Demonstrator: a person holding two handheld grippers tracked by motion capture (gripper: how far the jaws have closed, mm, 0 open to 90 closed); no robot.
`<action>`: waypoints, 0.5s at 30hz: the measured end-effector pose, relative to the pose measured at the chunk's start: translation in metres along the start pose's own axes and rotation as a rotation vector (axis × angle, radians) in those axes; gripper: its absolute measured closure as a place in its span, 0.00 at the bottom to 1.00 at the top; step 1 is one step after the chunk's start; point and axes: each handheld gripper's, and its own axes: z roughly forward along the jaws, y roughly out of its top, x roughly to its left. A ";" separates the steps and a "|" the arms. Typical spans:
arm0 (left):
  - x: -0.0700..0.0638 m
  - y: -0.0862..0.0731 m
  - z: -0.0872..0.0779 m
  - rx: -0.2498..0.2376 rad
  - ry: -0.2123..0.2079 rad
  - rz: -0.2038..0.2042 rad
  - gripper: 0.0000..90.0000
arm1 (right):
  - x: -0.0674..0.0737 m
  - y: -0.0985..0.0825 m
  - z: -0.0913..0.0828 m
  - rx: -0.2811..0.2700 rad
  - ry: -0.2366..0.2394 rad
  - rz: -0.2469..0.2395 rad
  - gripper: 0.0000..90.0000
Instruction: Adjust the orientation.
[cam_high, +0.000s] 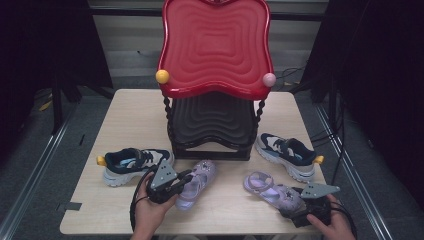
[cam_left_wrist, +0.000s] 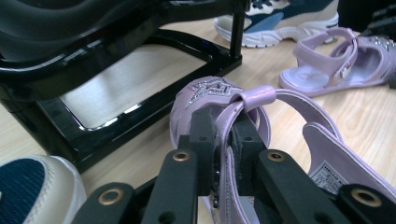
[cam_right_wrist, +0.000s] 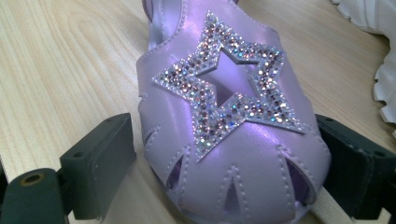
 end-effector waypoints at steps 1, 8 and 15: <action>0.000 0.001 -0.001 -0.006 -0.003 -0.006 0.91 | 0.000 0.000 0.000 0.000 0.000 0.000 0.12; 0.000 0.011 -0.006 -0.021 0.013 0.011 0.91 | 0.000 0.000 0.000 0.000 0.000 -0.001 0.12; 0.000 0.025 -0.013 -0.055 0.015 0.012 0.91 | 0.000 0.000 0.000 0.000 0.000 0.000 0.12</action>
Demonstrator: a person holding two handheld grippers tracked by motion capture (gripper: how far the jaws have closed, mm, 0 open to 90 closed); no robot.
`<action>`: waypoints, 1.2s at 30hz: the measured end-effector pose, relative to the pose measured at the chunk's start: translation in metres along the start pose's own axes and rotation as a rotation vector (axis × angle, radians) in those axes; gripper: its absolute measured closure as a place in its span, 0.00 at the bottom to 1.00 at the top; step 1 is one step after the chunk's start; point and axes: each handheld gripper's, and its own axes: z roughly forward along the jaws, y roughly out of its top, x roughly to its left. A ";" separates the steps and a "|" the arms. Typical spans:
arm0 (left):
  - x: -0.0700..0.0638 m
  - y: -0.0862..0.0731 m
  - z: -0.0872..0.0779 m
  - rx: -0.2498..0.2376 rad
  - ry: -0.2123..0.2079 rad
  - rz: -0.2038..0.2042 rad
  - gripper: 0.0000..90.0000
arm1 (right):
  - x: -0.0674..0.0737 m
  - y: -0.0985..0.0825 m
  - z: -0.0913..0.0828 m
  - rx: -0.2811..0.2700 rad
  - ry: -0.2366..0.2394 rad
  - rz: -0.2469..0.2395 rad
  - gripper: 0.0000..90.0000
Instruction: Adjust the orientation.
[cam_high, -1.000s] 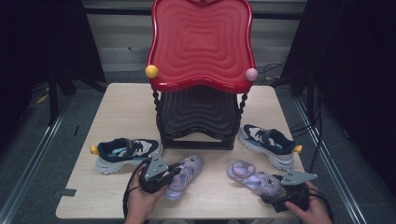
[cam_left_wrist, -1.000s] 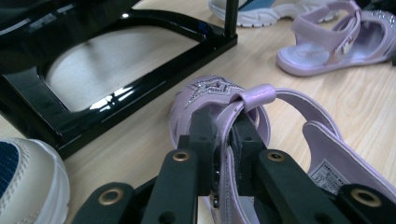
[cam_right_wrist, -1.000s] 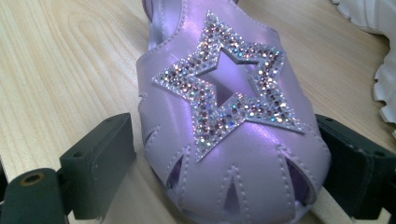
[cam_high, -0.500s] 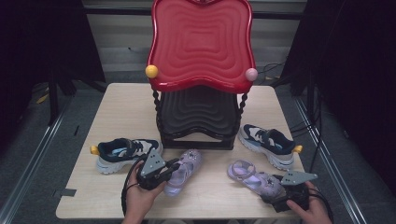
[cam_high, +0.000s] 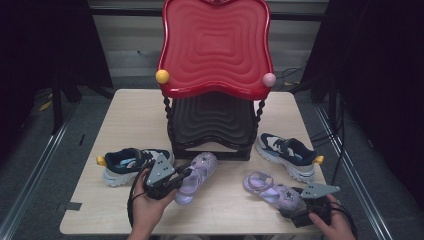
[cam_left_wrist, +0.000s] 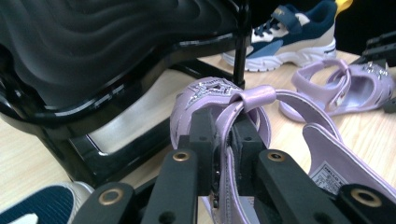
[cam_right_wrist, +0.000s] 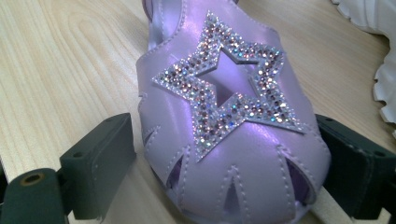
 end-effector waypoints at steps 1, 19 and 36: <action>0.000 0.002 -0.001 -0.009 0.007 -0.001 0.91 | 0.000 0.000 0.000 -0.001 0.000 -0.001 0.12; 0.012 0.039 -0.005 -0.095 0.091 -0.009 0.91 | 0.000 0.000 0.000 0.000 0.000 -0.001 0.12; 0.018 0.062 0.017 -0.134 0.193 0.004 0.91 | 0.000 0.000 0.000 0.000 0.000 -0.001 0.12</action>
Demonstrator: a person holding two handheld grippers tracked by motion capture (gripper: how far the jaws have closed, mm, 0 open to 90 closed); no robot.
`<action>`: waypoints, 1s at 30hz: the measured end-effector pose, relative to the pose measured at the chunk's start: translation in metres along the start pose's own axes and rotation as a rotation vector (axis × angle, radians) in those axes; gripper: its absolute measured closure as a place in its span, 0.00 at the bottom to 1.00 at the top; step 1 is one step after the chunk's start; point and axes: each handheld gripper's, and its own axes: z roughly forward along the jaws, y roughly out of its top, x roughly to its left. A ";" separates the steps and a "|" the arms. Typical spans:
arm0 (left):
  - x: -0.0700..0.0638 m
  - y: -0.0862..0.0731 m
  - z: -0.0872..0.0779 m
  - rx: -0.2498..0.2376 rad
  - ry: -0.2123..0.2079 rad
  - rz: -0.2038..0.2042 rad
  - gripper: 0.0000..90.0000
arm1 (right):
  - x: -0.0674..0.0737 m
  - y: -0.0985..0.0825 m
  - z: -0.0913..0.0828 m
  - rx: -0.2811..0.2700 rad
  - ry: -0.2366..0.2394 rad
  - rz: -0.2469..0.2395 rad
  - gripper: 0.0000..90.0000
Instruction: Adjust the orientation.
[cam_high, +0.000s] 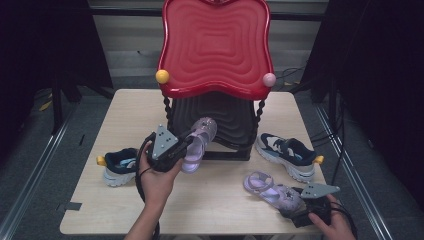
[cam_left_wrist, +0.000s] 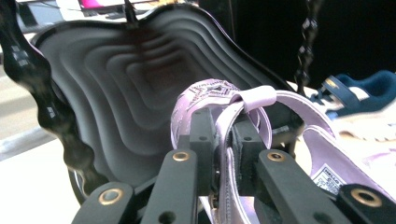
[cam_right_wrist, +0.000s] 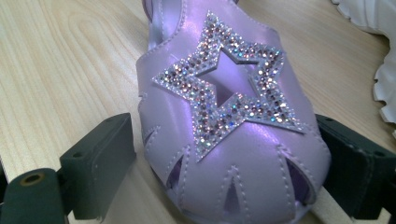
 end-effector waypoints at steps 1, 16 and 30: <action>0.000 0.001 0.002 -0.010 0.007 -0.006 0.91 | 0.000 0.000 0.000 0.000 0.000 0.001 0.12; -0.001 0.009 0.035 -0.050 0.095 -0.016 0.91 | 0.000 0.000 0.000 0.000 0.000 -0.001 0.12; 0.011 0.009 0.071 -0.104 0.199 -0.036 0.91 | 0.000 0.000 0.000 0.000 0.000 -0.002 0.12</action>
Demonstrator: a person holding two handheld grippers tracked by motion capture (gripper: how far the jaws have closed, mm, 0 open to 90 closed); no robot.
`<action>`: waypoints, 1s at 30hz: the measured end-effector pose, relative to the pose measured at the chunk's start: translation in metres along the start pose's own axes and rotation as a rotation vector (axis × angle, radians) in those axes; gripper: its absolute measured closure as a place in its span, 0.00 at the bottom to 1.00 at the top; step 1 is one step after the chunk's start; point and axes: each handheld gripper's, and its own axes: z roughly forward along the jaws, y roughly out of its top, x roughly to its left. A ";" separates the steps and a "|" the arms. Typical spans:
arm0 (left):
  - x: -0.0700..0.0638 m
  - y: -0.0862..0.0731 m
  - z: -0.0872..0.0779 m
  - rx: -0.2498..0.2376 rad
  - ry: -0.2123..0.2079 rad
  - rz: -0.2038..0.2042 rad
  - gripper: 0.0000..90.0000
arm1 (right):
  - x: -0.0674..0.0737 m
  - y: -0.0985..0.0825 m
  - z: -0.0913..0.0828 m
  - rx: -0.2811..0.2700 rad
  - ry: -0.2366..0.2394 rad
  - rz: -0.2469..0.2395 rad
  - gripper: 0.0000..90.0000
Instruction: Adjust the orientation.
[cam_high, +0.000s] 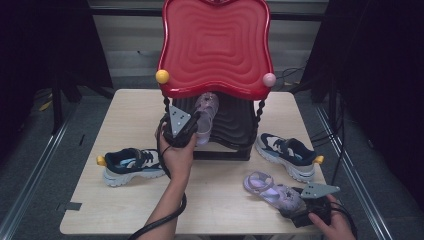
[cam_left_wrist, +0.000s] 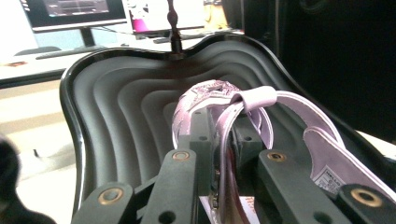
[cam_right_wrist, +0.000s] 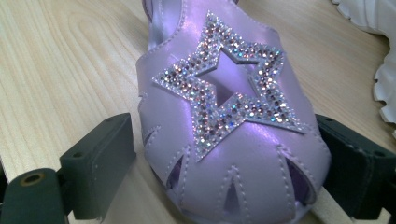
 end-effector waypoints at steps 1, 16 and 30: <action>0.000 0.000 0.003 -0.001 0.006 0.006 0.91 | 0.000 0.000 0.000 0.001 0.000 0.004 0.12; -0.005 -0.012 0.031 0.010 0.051 0.002 0.88 | 0.000 0.000 0.000 0.001 0.000 0.003 0.12; -0.003 0.005 0.011 0.112 0.032 0.026 0.68 | 0.000 0.000 0.000 0.001 0.000 0.003 0.12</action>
